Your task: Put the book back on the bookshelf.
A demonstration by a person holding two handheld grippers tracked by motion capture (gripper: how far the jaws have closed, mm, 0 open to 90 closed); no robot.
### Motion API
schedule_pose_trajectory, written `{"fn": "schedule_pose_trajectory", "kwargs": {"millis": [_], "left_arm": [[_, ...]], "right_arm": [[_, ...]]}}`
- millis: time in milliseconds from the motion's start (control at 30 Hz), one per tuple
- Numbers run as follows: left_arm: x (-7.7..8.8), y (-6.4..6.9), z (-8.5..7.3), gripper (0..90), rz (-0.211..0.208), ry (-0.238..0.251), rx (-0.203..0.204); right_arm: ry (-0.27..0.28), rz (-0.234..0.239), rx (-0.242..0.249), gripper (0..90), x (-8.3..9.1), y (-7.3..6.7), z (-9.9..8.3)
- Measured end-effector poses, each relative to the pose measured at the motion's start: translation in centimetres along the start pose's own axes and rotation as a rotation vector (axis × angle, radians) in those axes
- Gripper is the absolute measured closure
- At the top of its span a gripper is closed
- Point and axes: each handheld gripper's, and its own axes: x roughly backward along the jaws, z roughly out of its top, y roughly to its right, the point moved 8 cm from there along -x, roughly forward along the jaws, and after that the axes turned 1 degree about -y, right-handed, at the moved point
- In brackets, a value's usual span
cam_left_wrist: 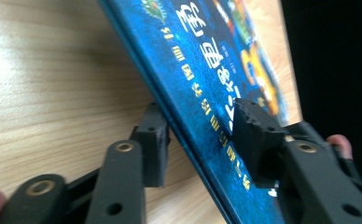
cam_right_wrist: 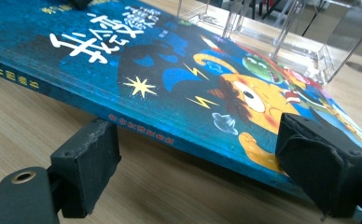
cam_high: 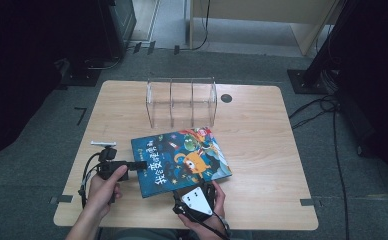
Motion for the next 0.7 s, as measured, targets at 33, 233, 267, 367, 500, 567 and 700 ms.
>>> {"fn": "schedule_pose_trajectory", "kwargs": {"millis": [33, 233, 267, 367, 500, 567, 700], "left_arm": [[0.0, 0.0, 0.0, 63.5, 0.000, 0.000, 0.000], [0.5, 0.9, 0.5, 67.6, -0.018, -0.002, -0.021], [0.6, 1.0, 0.6, 68.4, -0.019, -0.006, -0.021], [0.7, 1.3, 0.7, 70.2, -0.017, -0.009, -0.012], [0.7, 1.6, 0.8, 71.1, -0.028, -0.023, 0.003], [0.5, 1.8, 0.6, 71.1, -0.041, -0.037, -0.001], [-0.2, 2.1, 0.5, 69.9, -0.043, -0.038, -0.011]], "right_arm": [[-0.002, 0.003, -0.008, 13.7, 0.0, 0.1, 0.0], [-0.010, 0.012, -0.029, 13.8, -0.1, 0.3, -0.1], [-0.011, 0.012, -0.027, 13.8, -0.1, 0.3, -0.1], [-0.017, 0.012, -0.025, 13.8, -0.1, 0.2, -0.1], [-0.011, 0.021, -0.041, 14.0, -0.1, 0.3, -0.1], [-0.009, 0.027, -0.042, 15.3, 0.0, 0.3, -0.1], [-0.004, 0.024, -0.036, 15.8, 0.0, 0.2, 0.0]]}}
